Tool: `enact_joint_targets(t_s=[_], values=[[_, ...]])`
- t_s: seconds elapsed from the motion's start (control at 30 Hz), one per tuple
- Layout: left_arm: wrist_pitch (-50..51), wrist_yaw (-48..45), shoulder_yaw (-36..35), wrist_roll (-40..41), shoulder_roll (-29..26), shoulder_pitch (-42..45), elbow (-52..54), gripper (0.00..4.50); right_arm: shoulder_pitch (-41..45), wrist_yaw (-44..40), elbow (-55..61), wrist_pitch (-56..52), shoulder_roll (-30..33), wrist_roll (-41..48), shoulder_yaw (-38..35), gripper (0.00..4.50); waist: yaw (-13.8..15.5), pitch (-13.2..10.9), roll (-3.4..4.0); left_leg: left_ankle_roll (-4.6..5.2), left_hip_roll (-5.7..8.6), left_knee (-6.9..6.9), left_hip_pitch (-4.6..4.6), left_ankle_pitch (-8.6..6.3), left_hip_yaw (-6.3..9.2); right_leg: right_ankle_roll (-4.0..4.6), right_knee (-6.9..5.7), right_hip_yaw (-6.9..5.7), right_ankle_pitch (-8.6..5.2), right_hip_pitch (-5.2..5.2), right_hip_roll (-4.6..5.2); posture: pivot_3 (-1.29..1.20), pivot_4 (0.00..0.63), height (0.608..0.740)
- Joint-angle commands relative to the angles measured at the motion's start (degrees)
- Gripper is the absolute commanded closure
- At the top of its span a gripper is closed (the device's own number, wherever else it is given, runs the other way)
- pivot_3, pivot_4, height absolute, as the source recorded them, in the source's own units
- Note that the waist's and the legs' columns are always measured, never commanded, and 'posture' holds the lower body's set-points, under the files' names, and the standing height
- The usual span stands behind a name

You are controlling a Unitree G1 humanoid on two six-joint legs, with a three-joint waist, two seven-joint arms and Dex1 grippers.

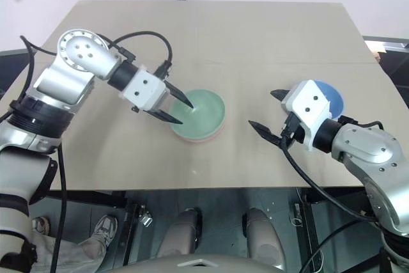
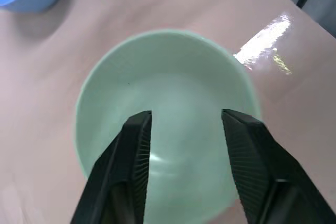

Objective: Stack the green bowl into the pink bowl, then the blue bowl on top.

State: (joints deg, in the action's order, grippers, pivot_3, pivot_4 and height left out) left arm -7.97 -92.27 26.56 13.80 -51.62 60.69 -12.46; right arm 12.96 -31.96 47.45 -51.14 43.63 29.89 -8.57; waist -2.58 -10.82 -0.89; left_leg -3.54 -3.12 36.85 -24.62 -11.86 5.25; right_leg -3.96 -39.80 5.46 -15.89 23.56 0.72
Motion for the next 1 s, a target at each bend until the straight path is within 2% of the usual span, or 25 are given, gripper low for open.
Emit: enact_joint_targets(t_s=[0.03,0.2,0.27,0.33,0.43,0.53,0.63,0.87,0.97,1.0], values=[[7.96,0.13,-6.64,3.22,-2.02,0.66,2.81,2.19,-0.56,1.82,-1.06,0.27,1.70,-2.56,-1.15,0.00,-0.08,0.00,0.00,0.00,0.00,0.00,0.00,0.00,0.00,0.00,0.00,0.01,0.00,0.00,0.00,0.00,0.150,0.740],[19.81,5.31,-15.75,8.49,-4.00,-7.05,10.15,2.19,-0.27,2.15,-9.34,2.30,5.60,-8.92,1.97,0.00,-0.06,0.00,0.03,0.00,0.00,0.00,0.03,0.00,-0.03,0.00,0.01,0.03,0.00,0.00,0.01,0.00,0.150,0.740],[22.77,9.77,-21.16,12.69,-1.81,-11.39,12.92,2.19,0.54,1.30,-13.14,3.80,7.01,-11.17,3.20,0.00,0.00,0.00,0.03,0.00,-0.01,-0.01,0.03,0.00,-0.03,0.00,-0.01,0.02,-0.01,0.00,0.01,0.00,0.150,0.740],[25.36,11.03,-23.50,14.51,-1.39,-14.42,15.13,2.19,1.38,0.69,-16.36,5.08,7.74,-12.81,4.30,0.00,0.08,-0.01,0.02,0.00,-0.02,0.02,0.02,0.00,-0.02,0.00,-0.01,0.02,0.00,0.00,0.01,0.00,0.150,0.740],[35.24,9.93,-25.71,20.48,-3.75,-18.05,18.69,1.38,2.86,0.22,-21.10,6.72,8.36,-15.51,6.20,0.00,0.04,-0.02,0.01,0.00,-0.01,0.08,0.00,0.00,-0.03,0.00,-0.01,0.03,0.00,0.00,0.01,0.00,0.150,0.740],[30.50,18.54,-29.64,18.14,0.82,-20.87,20.46,0.02,4.06,-0.60,-24.35,7.54,8.41,-17.01,7.22,0.00,0.19,-0.02,0.02,0.00,-0.01,0.05,0.03,0.00,-0.06,0.00,0.00,0.04,0.00,-0.01,0.02,0.00,0.150,0.740],[30.72,18.49,-33.02,21.55,2.78,-24.75,22.10,0.02,5.62,-1.63,-27.54,7.65,8.35,-18.32,8.83,0.00,0.17,-0.01,0.02,0.00,-0.01,0.10,0.01,0.00,-0.05,0.00,0.00,0.03,0.00,-0.02,0.02,0.00,0.150,0.740],[37.46,15.73,-36.26,29.69,1.09,-28.53,24.93,0.02,8.95,-3.25,-32.18,7.55,7.05,-20.34,11.35,0.00,0.03,-0.02,0.03,0.00,-0.01,0.08,0.02,0.00,-0.06,0.00,-0.01,0.04,0.00,-0.01,0.02,0.00,0.150,0.740],[37.87,16.19,-36.60,30.48,1.46,-29.01,24.97,0.00,9.64,-3.74,-33.10,7.05,6.33,-20.18,11.45,0.92,0.07,-0.02,0.03,0.00,-0.01,0.08,0.03,0.00,-0.06,0.00,0.00,0.04,0.00,-0.01,0.02,0.00,0.150,0.740],[37.58,16.19,-36.61,30.37,1.62,-29.36,24.98,0.00,9.77,-3.88,-33.36,7.09,6.16,-20.31,11.56,1.55,0.12,-0.02,0.03,0.00,-0.01,0.08,0.03,0.00,-0.06,0.00,0.00,0.04,0.00,-0.01,0.02,0.00,0.150,0.740]])
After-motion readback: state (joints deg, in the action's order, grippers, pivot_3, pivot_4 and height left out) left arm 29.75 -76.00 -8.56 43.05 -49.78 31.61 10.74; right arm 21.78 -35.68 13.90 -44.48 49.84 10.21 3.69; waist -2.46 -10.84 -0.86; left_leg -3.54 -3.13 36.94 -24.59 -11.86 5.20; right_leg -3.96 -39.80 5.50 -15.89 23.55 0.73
